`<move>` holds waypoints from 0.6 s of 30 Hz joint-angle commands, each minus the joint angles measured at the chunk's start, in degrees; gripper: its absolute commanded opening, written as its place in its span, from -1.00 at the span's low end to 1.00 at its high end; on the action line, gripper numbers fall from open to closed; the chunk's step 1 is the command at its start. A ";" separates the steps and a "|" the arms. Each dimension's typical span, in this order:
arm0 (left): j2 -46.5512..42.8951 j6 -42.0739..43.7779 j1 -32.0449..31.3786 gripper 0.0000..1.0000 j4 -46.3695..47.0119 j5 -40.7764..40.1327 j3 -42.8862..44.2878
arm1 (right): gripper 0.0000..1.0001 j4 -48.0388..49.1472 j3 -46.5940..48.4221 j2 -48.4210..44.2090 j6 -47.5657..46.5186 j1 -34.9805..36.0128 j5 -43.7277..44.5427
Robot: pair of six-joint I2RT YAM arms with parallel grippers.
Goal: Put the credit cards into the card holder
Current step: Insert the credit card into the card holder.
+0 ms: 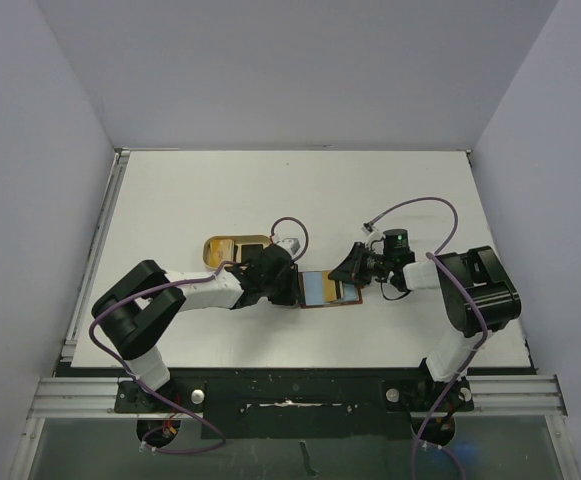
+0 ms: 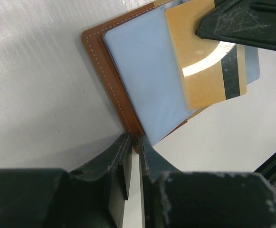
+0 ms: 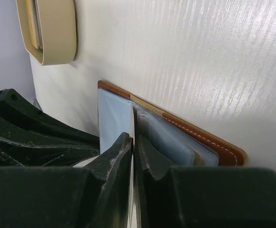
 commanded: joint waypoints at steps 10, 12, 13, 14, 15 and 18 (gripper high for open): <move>1.78 0.52 -0.16 -0.77 2.32 -0.18 0.58 | -0.82 -0.06 -0.25 0.79 -0.04 1.66 1.90; 1.87 0.64 -0.18 -0.77 2.22 -0.27 0.68 | -0.82 -1.12 -0.19 0.00 0.07 1.82 2.61; 1.84 0.65 -0.13 -0.77 2.18 -0.23 0.71 | -0.82 -1.90 -0.07 -0.16 -0.06 1.92 2.92; 1.84 0.61 -0.10 -0.77 2.15 -0.24 0.75 | -0.82 -2.35 0.03 -0.19 -0.08 1.90 3.05; 1.94 0.61 -0.17 -0.77 2.21 -0.23 0.69 | -0.81 -2.58 0.08 -0.10 -0.18 2.04 3.10; 1.89 0.57 -0.18 -0.77 2.14 -0.23 0.64 | -0.72 -4.58 0.76 -0.06 -0.88 2.03 4.26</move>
